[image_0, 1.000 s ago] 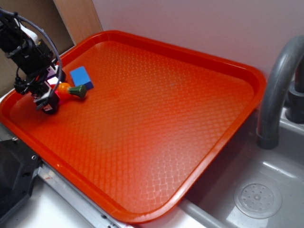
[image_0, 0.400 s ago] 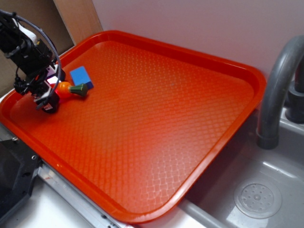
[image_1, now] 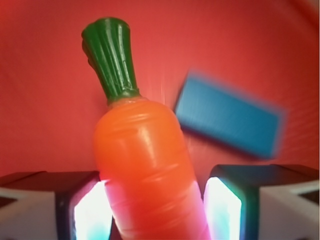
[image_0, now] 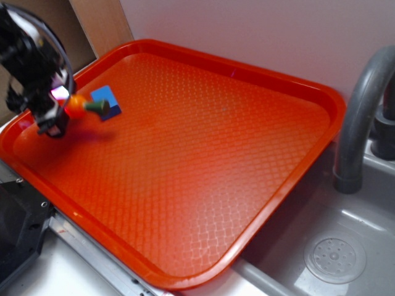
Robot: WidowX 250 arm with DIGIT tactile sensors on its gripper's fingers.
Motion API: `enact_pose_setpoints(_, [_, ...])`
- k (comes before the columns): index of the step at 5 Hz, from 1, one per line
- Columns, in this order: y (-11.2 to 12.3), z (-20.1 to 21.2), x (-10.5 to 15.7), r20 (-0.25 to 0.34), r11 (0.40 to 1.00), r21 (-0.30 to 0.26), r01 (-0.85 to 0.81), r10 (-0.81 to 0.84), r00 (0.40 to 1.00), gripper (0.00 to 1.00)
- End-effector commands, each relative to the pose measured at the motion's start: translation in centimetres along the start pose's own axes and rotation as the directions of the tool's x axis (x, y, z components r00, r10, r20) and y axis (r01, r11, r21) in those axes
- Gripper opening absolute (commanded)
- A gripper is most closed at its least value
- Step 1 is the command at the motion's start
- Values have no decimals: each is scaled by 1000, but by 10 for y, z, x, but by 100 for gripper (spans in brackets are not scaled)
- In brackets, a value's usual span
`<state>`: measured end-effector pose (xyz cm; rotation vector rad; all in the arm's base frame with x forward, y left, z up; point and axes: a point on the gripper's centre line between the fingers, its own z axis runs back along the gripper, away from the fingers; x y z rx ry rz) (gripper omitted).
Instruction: Grab the carrot.
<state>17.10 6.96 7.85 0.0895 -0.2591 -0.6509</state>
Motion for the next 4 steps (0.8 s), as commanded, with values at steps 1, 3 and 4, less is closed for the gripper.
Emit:
enact_pose_setpoints(1, [-30,92,59,-196,896,277,-346,405,893,0])
enact_pose_setpoints(3, [-34,126,99,-305,632,293,-717,773,556,0])
enact_pose_setpoints(4, [-31,123,97,-279,532,273,-801,841,464,0])
